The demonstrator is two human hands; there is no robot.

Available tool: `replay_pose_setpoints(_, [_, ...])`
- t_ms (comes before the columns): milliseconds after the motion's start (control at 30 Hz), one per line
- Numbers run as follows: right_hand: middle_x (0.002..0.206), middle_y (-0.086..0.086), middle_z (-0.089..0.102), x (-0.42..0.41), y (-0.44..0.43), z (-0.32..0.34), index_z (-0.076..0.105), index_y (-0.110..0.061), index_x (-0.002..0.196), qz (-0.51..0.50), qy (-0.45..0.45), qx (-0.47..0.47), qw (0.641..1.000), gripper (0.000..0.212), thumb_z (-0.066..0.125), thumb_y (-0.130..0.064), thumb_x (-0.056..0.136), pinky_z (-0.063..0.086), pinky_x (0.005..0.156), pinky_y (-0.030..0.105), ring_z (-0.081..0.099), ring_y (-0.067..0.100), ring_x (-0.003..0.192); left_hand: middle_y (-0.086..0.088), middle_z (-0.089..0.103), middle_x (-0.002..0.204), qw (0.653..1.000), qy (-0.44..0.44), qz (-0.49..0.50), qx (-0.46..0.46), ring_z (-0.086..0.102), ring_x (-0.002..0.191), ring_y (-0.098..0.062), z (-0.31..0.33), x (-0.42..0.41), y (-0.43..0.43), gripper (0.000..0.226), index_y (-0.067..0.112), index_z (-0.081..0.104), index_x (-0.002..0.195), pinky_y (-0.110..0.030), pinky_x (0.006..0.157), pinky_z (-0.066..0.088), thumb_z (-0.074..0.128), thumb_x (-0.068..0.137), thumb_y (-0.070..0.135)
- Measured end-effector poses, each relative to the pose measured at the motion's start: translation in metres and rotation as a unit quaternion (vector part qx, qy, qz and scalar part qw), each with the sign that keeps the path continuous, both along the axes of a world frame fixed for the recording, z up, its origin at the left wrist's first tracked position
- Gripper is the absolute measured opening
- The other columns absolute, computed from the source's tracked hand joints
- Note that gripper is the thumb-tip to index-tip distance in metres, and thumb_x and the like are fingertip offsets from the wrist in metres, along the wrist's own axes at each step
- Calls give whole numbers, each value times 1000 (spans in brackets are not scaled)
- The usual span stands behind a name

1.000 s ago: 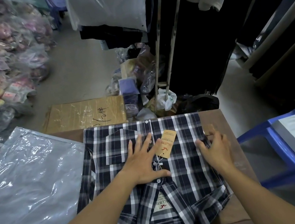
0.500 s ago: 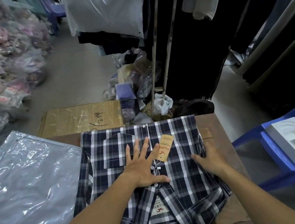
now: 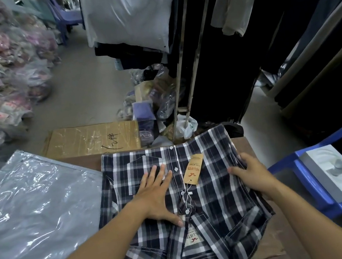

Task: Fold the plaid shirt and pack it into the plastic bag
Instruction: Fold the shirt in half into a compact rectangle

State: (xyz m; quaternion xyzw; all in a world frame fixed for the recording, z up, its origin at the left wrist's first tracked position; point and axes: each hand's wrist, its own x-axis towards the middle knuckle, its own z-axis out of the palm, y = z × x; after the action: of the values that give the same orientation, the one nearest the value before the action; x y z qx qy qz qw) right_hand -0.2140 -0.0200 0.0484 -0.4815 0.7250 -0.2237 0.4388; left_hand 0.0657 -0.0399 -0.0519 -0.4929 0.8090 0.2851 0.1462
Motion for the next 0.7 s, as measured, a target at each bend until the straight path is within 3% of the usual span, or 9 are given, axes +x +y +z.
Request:
replay_pose_setpoints(167, [110,11,72,41,-13,44,58,-14,120,52,-118,8,992,36,74,-14,87,61,83,41,75,23,90,2,-40,152,1000,11,20,-5,-41,140,-23,4,-12,-6,159,25,-21,153,-50,118,-19,61,37,95])
replay_pose_setpoints(233, [104,13,70,67,-14,52,55,-11,119,101,-117,9,988,39,75,-12,86,61,79,38,74,25,88,7,-33,153,998,59,36,-4,-34,143,-21,10,-7,-5,152,25,-11,156,-48,120,-15,66,42,89])
replay_pose_setpoints(300, [93,11,69,97,-15,52,53,-10,116,137,-101,8,985,40,77,-12,84,58,67,33,72,21,77,4,-3,162,977,181,108,11,-6,151,-22,16,2,-5,119,20,17,157,-43,123,4,78,66,64])
replay_pose_setpoints(333, [89,11,68,112,-15,49,52,-13,113,155,-90,4,984,41,79,-15,82,57,63,35,70,21,74,-3,25,161,951,256,171,23,21,149,-25,21,9,-5,90,15,36,151,-42,121,22,78,78,47])
replay_pose_setpoints(400, [91,20,70,139,-15,36,50,-20,105,189,-65,-4,980,42,80,-23,76,55,67,51,70,33,76,-11,66,127,871,354,337,57,64,113,-24,33,24,-4,44,10,63,126,-39,98,50,66,91,37])
replay_pose_setpoints(467, [89,21,71,164,-16,21,48,-21,99,212,-55,-3,976,35,77,-20,80,53,61,51,67,34,69,-12,76,97,738,440,491,144,71,80,-21,47,41,-2,49,6,72,110,-34,74,57,54,96,49])
replay_pose_setpoints(533, [81,11,66,187,-15,9,48,-23,99,230,-50,8,972,33,77,-24,82,50,54,40,61,21,59,-13,76,96,617,521,538,242,72,78,-24,52,61,-2,71,7,73,112,-34,69,56,43,91,68])
replay_pose_setpoints(600, [85,8,66,207,-10,1,51,-23,110,253,-78,51,963,38,77,-30,83,56,58,36,66,19,64,-13,73,111,580,560,519,284,72,93,-26,56,80,2,74,13,70,119,-35,74,58,42,87,74])
replay_pose_setpoints(700, [102,11,69,223,-3,-7,50,-18,128,287,-124,116,943,44,70,-26,90,61,65,33,74,23,83,-7,65,127,621,502,543,260,62,118,-27,54,96,7,67,23,67,120,-48,103,48,72,71,68])
